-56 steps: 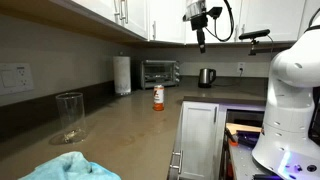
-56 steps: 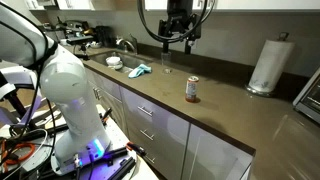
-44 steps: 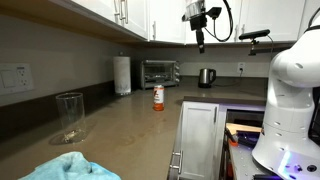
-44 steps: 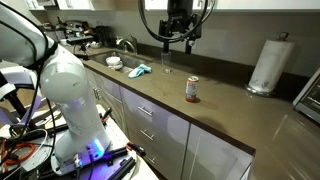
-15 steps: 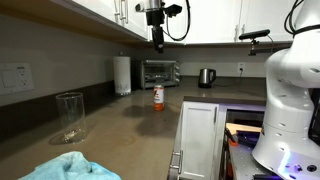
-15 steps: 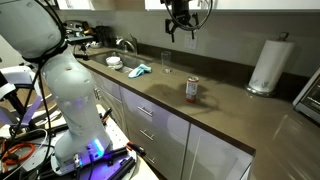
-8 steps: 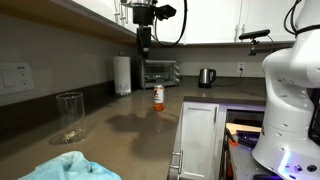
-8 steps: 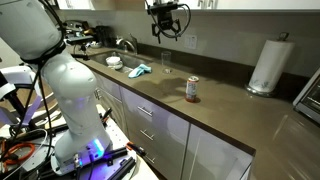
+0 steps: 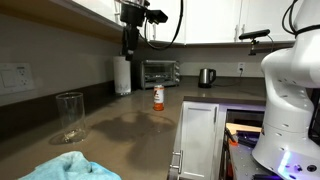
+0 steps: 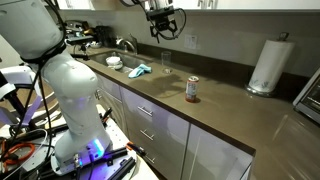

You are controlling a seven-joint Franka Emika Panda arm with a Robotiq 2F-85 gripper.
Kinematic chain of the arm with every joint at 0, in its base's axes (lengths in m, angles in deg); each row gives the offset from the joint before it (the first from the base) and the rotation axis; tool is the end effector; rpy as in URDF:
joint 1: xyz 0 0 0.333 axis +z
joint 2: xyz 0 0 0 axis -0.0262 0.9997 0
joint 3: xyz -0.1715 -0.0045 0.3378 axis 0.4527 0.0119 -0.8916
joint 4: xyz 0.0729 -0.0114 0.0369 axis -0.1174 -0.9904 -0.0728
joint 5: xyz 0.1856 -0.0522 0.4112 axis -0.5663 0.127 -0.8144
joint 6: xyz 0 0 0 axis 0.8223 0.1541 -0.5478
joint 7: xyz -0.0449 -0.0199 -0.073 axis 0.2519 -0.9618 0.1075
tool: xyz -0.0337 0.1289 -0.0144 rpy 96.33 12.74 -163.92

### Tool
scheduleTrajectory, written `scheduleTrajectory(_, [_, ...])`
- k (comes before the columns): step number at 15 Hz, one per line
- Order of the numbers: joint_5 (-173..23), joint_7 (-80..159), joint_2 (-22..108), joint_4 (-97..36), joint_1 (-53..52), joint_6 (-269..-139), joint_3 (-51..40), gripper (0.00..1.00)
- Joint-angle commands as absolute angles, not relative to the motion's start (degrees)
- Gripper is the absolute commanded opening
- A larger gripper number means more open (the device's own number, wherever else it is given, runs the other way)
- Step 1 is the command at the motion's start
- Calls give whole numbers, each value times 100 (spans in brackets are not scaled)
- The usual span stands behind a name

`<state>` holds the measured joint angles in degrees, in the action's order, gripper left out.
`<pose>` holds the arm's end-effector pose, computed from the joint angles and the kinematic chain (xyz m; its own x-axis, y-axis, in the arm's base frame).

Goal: Use the towel to wipe the counter

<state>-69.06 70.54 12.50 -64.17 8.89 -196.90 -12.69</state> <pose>0.5381 0.1260 0.5282 0.6807 0.7135 0.1657 0.6676 -0.6974 0.2605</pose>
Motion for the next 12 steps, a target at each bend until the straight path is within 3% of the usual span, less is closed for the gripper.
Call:
scheduleTrajectory(1, [-6920, 7061, 1253, -6401, 847, -19672, -1312, 100])
scheduleTrajectory(11, [-7045, 6242, 1841, -6402, 1225, -20041, -1977, 100])
scheduleTrajectory(12, [-7091, 6668, 1986, -6211, 1041, -20147, -1723, 100])
